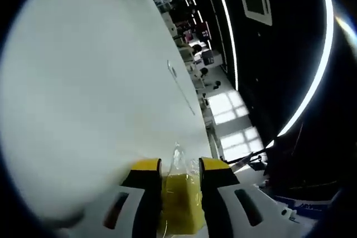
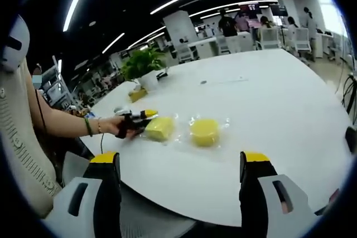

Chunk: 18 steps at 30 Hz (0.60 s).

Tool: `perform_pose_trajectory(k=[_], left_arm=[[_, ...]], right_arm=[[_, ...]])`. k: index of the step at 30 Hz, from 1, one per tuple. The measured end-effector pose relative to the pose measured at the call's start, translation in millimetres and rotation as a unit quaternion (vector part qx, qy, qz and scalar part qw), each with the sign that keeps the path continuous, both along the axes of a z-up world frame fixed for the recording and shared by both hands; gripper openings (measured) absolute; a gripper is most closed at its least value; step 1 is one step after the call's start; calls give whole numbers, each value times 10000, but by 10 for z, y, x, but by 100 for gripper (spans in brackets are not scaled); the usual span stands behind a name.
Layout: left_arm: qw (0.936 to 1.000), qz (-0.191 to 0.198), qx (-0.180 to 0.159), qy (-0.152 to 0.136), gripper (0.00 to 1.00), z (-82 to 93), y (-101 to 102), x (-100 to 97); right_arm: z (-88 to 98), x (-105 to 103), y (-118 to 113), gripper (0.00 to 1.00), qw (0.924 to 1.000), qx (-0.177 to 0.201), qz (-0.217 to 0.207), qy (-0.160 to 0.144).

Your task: Compare the silicone blocks by pressing each to a similar depth, holding the contact briefly, and releasing to observe deformation and rebound differences across the visible hardness samples.

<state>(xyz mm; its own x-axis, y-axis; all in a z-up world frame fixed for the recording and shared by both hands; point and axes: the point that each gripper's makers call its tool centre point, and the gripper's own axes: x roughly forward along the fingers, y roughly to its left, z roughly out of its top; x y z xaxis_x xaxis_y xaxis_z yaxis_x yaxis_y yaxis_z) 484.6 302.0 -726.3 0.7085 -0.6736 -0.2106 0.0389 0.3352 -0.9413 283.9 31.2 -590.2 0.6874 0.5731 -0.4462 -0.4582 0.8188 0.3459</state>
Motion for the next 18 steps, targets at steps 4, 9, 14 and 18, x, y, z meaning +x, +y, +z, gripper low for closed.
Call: perform_pose_trajectory(k=[4,9,14,18], left_arm=[[9999,76,6,88,13,-86,55,47],[9990,358,-233,154,4,-90,118,101],[9995,314,-67,26,0,-57,70,79],[9996,215,130,-120,0,4,30,71]], right_arm=[[-14,11,10,82,10000,-34,23,26],[-21,-4,33,82,9999,-62,82,50],[-25,-11,31,82,9999,-70,90,53],[-24,-19,22,82,9999,-65,95,48]])
